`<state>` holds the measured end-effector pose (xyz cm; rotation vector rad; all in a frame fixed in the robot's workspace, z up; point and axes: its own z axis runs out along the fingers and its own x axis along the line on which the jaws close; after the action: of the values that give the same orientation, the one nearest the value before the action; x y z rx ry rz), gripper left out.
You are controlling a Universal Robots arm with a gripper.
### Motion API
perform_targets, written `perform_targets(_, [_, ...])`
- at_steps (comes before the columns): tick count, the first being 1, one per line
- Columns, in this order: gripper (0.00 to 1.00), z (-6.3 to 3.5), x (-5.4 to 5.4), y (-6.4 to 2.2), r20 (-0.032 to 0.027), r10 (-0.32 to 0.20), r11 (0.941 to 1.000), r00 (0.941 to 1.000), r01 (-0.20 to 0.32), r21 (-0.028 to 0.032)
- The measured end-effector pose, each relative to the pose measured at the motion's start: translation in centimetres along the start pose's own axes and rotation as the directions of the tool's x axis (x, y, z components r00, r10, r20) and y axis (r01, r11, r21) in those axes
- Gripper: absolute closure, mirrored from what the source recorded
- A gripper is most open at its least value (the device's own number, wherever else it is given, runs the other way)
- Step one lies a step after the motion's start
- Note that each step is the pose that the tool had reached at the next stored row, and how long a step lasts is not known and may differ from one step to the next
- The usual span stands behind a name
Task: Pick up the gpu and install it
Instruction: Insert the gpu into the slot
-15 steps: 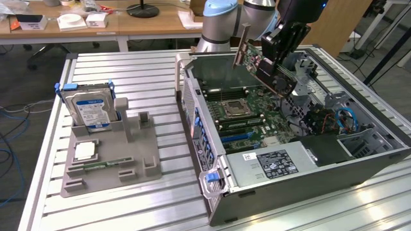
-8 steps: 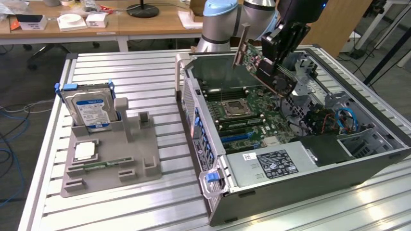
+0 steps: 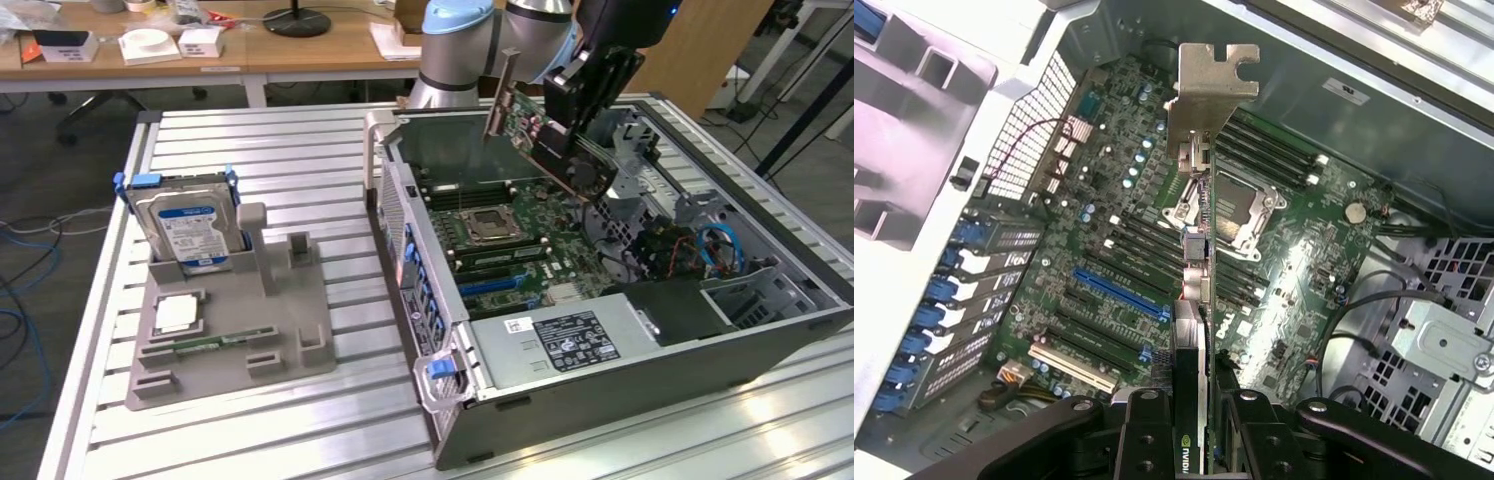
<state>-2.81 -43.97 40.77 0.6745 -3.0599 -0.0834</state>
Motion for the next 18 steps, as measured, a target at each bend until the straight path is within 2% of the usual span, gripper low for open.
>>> perform_targets(18, [0.74, 0.0, 0.0, 0.0, -0.0006, -0.016, 0.9999, 0.9999, 0.016, -0.0005])
